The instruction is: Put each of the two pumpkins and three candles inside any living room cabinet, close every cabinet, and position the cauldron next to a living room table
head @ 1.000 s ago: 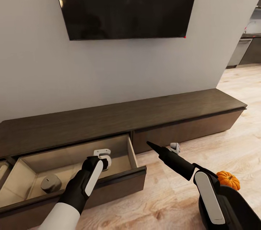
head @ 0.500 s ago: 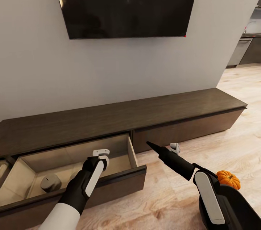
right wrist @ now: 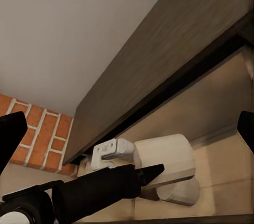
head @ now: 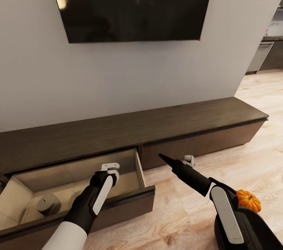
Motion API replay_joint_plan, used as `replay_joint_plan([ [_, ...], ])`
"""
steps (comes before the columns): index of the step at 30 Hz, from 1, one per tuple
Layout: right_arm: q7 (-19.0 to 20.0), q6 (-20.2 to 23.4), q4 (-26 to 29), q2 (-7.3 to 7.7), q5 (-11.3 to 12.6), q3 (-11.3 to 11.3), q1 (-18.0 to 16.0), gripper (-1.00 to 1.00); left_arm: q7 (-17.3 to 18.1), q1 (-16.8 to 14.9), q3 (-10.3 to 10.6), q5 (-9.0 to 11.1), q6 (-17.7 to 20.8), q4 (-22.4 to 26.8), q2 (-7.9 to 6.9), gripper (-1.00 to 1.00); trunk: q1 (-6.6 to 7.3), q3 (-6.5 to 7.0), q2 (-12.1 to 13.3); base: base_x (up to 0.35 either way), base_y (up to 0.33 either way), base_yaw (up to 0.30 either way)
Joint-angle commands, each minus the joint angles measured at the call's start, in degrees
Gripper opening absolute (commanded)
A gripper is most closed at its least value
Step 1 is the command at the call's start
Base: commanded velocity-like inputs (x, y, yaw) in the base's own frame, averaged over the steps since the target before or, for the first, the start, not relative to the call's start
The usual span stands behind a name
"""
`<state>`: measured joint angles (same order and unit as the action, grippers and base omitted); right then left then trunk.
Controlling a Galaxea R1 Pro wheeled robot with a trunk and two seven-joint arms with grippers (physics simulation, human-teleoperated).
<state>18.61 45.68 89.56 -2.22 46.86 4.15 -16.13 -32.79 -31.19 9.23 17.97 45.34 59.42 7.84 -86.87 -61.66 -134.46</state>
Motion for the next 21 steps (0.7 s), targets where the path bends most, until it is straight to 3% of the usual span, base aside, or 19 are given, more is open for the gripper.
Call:
replay_joint_plan([
  [1, 0.3, 0.4, 0.0, -0.06, -0.1, 0.2, 0.0, 1.00, -0.4, 0.0, 0.1, 0.5, 0.1, 0.1, -0.02, -1.00, 0.00, -0.05, 0.0, 0.095, -0.083, 0.000],
  [8, 0.3, 0.4, 0.0, -0.06, -0.1, 0.2, 0.0, 1.00, -0.8, 0.5, 0.1, 0.4, -2.7, 0.0, -0.18, -1.00, 0.00, -0.05, 0.0, 0.021, -0.018, 0.000],
  [9, 0.3, 0.4, 0.0, -0.06, -0.1, 0.2, 0.0, 1.00, -0.9, 0.5, 0.1, 0.4, -2.9, 0.0, -0.18, 1.00, 0.00, -0.05, 0.0, 0.001, -0.001, 0.000],
  [21, 0.3, 0.4, 0.0, -0.06, -0.1, 0.2, 0.0, 1.00, -1.0, 0.5, -0.1, 0.7, -3.3, 0.0, -0.09, 1.00, 0.00, -0.05, 0.0, 0.000, 0.000, 0.000],
])
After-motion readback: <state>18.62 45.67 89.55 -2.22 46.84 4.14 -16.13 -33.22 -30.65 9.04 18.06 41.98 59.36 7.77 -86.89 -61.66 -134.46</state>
